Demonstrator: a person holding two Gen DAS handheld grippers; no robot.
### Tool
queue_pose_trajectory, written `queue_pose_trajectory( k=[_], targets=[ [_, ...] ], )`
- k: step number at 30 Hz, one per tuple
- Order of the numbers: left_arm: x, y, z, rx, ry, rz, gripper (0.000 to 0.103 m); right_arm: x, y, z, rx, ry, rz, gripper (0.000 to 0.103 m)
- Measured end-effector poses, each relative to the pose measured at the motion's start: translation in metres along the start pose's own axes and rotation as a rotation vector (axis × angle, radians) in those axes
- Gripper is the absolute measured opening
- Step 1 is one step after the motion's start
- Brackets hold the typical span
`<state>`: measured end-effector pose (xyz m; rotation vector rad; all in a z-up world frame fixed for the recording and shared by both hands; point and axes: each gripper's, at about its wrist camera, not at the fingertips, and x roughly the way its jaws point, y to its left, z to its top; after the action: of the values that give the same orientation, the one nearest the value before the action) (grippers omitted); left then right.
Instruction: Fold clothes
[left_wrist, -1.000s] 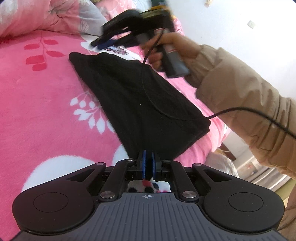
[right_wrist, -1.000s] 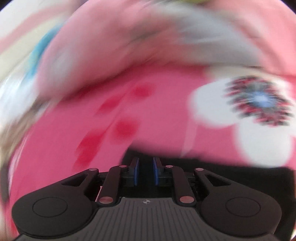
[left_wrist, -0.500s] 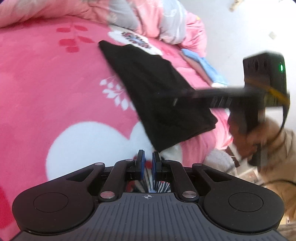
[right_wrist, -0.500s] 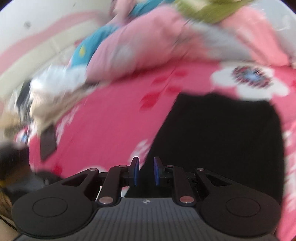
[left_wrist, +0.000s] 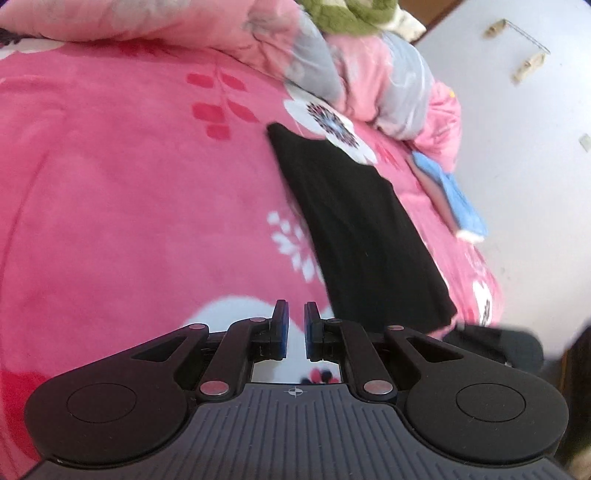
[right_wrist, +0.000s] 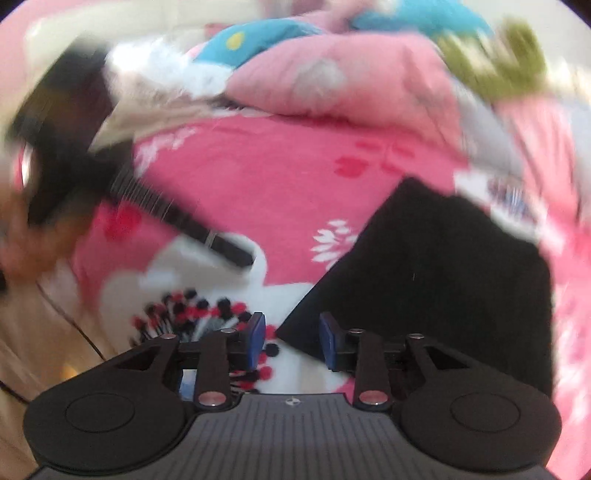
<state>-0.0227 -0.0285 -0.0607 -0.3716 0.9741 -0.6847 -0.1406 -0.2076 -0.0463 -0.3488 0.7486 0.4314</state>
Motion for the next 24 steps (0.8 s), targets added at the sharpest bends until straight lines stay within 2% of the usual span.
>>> queue_pose_trajectory(
  k=[2,5,9,14,17,21,24],
  targets=[
    [0.001,0.002,0.003,-0.001,-0.001,0.014,0.011,0.004,0.014,-0.003,-0.097,-0.006,-0.042,0.034],
    [0.007,0.005,0.004,-0.018,0.006,0.022,0.012,0.016,0.023,-0.009,-0.164,0.001,-0.077,0.034],
    [0.014,0.006,0.007,-0.021,0.013,0.018,0.012,0.014,0.008,-0.01,-0.072,-0.02,-0.068,0.029],
    [0.024,0.004,0.019,-0.018,0.007,0.017,0.012,0.014,-0.009,-0.014,0.02,-0.017,-0.051,0.029],
    [0.03,0.003,0.026,-0.015,0.004,0.015,0.013,0.009,-0.01,-0.013,0.042,-0.05,-0.059,0.004],
    [0.042,0.003,0.042,-0.029,-0.007,0.011,0.014,-0.015,-0.013,-0.009,0.075,-0.12,-0.075,0.004],
    [0.066,0.001,0.071,-0.055,-0.025,0.03,0.015,-0.006,-0.021,-0.018,0.13,-0.082,-0.032,0.004]
  ],
)
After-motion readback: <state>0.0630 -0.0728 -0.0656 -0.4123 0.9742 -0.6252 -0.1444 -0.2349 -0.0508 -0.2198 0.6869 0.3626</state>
